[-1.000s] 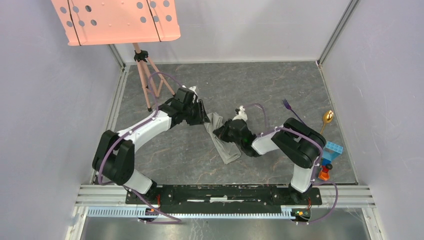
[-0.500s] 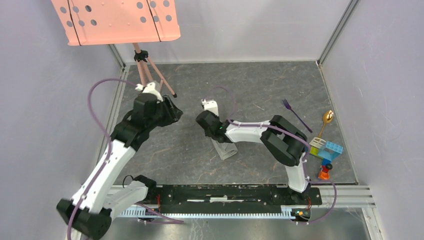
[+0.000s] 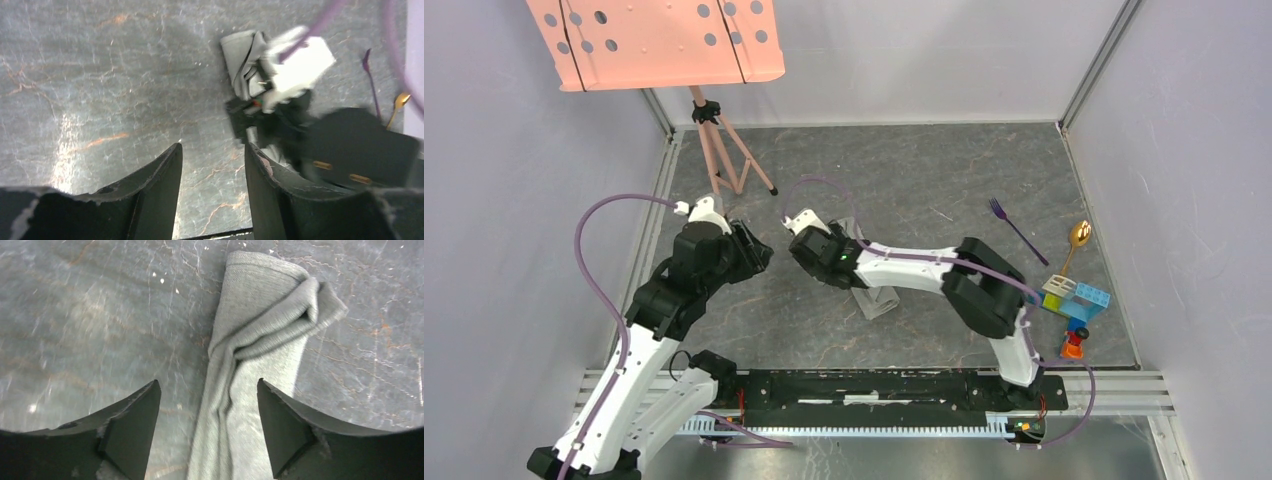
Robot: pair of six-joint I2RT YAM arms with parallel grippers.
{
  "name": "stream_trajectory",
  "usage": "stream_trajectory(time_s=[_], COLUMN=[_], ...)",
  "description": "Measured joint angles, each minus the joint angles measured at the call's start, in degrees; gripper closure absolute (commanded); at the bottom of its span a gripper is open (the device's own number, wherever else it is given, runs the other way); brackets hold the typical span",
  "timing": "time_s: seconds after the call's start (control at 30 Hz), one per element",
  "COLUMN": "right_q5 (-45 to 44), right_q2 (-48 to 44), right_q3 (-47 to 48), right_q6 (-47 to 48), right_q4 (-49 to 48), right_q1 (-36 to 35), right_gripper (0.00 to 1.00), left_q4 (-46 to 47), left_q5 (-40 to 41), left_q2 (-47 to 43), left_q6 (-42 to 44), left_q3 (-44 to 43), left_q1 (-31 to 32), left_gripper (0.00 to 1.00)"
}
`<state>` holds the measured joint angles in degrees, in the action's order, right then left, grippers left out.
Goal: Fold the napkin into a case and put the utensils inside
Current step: Fold the 2/3-rectangle-folded napkin at the center of the board, then grasp the top corner of the smaller rectangle folded napkin from the folded napkin.
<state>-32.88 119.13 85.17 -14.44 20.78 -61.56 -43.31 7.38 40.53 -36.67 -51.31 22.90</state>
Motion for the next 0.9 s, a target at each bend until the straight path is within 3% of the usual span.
stream_trajectory(time_s=[0.1, 0.23, 0.37, 0.47, 0.53, 0.9], right_q5=[4.1, 11.0, 16.2, 18.6, 18.7, 14.4], right_q2=[-8.7, -23.0, -29.7, -29.9, -28.7, -17.8], right_q3=[-7.6, -17.7, -23.5, -28.2, -30.0, -25.5], right_q6=[3.6, 5.8, 5.1, 2.0, -0.7, -11.5], right_q4=[-4.2, -12.7, -21.9, -28.7, -30.6, -30.9], right_q1=[0.4, 2.8, 8.3, 12.3, 13.6, 12.0], right_gripper=[0.12, 0.10, 0.10, 0.14, 0.22, 0.40], left_q4=[-0.1, 0.5, 2.1, 3.2, 3.8, 8.2], left_q5=[-0.7, -3.0, -4.8, -5.0, -4.9, -6.0], left_q2=[-0.7, -1.0, -1.0, -1.1, -1.0, 4.0], left_q6=[-0.5, -1.6, -3.1, -4.3, -4.8, -5.7], left_q3=[2.8, 6.1, 8.7, 10.0, 10.5, 12.1], left_q1=[0.0, 0.0, 0.0, 0.0, 0.0, 0.0], left_gripper=[0.44, 0.44, 0.44, 0.44, 0.44, 0.45])
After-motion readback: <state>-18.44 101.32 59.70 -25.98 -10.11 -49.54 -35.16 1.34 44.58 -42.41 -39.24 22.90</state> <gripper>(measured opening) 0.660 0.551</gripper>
